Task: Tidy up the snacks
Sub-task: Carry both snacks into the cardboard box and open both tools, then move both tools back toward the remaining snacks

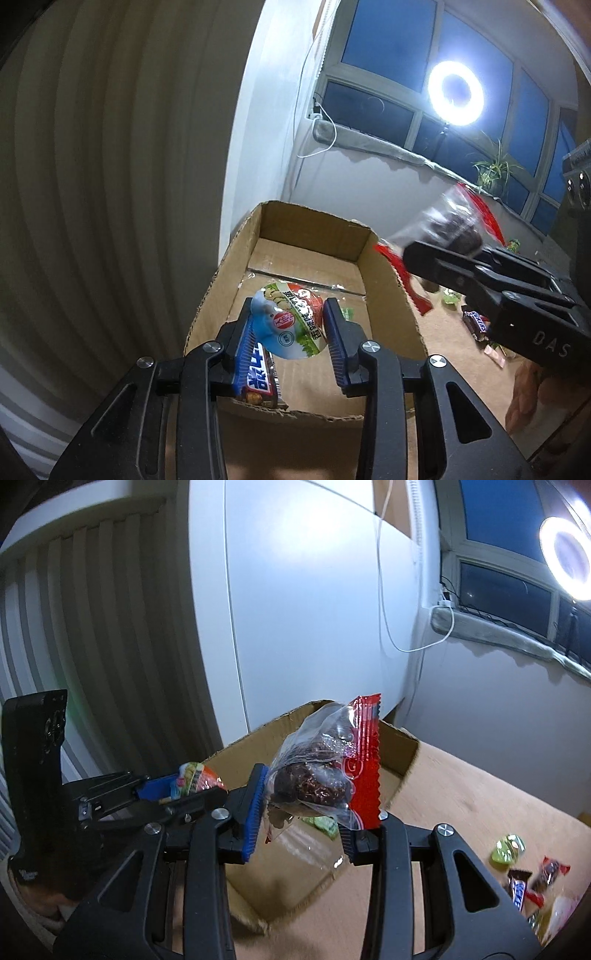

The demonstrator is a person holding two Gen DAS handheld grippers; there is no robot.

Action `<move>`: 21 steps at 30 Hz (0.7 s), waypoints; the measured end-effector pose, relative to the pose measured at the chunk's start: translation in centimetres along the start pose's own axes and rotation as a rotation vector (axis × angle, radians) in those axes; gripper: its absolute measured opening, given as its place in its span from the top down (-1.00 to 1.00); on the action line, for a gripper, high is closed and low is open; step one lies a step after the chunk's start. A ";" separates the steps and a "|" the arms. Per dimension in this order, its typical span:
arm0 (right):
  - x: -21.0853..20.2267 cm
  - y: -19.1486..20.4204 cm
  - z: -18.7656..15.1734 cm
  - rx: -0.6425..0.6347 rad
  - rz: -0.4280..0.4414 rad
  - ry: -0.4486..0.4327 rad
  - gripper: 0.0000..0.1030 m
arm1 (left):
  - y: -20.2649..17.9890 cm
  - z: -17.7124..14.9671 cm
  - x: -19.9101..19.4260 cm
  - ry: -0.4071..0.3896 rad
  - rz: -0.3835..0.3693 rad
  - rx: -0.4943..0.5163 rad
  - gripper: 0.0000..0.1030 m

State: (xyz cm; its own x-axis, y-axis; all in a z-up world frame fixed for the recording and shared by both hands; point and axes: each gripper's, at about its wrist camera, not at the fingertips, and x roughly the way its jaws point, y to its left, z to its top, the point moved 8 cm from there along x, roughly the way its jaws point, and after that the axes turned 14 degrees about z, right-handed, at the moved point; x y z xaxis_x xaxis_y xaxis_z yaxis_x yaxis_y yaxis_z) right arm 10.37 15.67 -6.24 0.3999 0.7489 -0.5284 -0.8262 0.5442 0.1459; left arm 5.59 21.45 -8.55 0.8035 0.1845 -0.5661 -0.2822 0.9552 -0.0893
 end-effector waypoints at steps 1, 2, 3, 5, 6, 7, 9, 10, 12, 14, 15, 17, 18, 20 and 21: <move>0.5 0.0 -0.1 -0.007 0.002 0.017 -0.27 | 0.1 0.1 0.3 0.002 0.002 0.000 0.16; 0.7 -0.2 -0.2 -0.016 -0.011 0.013 -0.39 | 0.3 0.0 0.4 0.002 0.014 -0.002 -0.18; 0.6 -0.4 -0.2 -0.019 -0.029 0.000 -0.49 | 0.3 0.0 0.4 0.000 0.026 -0.005 -0.54; 0.2 -0.8 -0.4 -0.006 -0.040 -0.008 -0.51 | 0.8 -0.1 0.0 -0.013 0.045 -0.014 -0.63; -0.1 -1.0 -0.7 0.009 -0.045 -0.013 -0.51 | 1.0 -0.3 -0.2 -0.010 0.048 -0.017 -0.63; -0.3 -1.1 -0.8 0.020 -0.046 -0.015 -0.51 | 1.2 -0.3 -0.4 -0.006 0.048 -0.020 -0.64; -0.9 -1.2 -1.6 0.047 -0.042 -0.019 -0.52 | 1.4 -0.5 -0.8 -0.001 0.048 -0.023 -0.64; -1.4 -1.2 -2.2 0.053 -0.050 -0.018 -0.52 | 1.4 -0.6 -0.9 -0.005 0.043 -0.022 -0.64; -2.3 -0.8 -3.5 0.050 -0.068 -0.020 -0.52 | 1.6 -1.0 -1.2 0.007 0.043 -0.026 -0.64; -3.6 -0.7 -4.5 0.045 -0.104 -0.036 -0.52 | 1.7 -1.1 -1.0 0.017 0.049 -0.027 -0.64; -4.3 -0.6 -5.1 0.056 -0.116 -0.049 -0.52 | 1.8 -1.2 -1.1 0.017 0.052 -0.030 -0.64; -5.4 -0.4 -6.1 0.086 -0.111 -0.067 -0.52 | 2.0 -1.1 -1.4 0.014 0.055 -0.038 -0.64; -5.9 -0.3 -6.7 0.101 -0.108 -0.069 -0.52 | 2.1 -1.2 -1.6 0.013 0.055 -0.042 -0.64; -6.4 -0.2 -7.8 0.118 -0.121 -0.056 -0.52 | 1.9 -1.2 -1.7 0.018 0.054 -0.047 -0.64; -6.6 -0.1 -8.2 0.124 -0.123 -0.051 -0.52 | 1.7 -1.3 -1.8 0.020 0.053 -0.047 -0.64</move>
State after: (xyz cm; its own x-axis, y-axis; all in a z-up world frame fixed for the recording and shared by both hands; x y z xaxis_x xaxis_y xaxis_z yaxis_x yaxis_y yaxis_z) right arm 4.54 7.57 -9.66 0.5174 0.6901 -0.5060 -0.7155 0.6733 0.1867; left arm 2.95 22.48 -8.70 0.7762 0.2295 -0.5872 -0.3487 0.9323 -0.0966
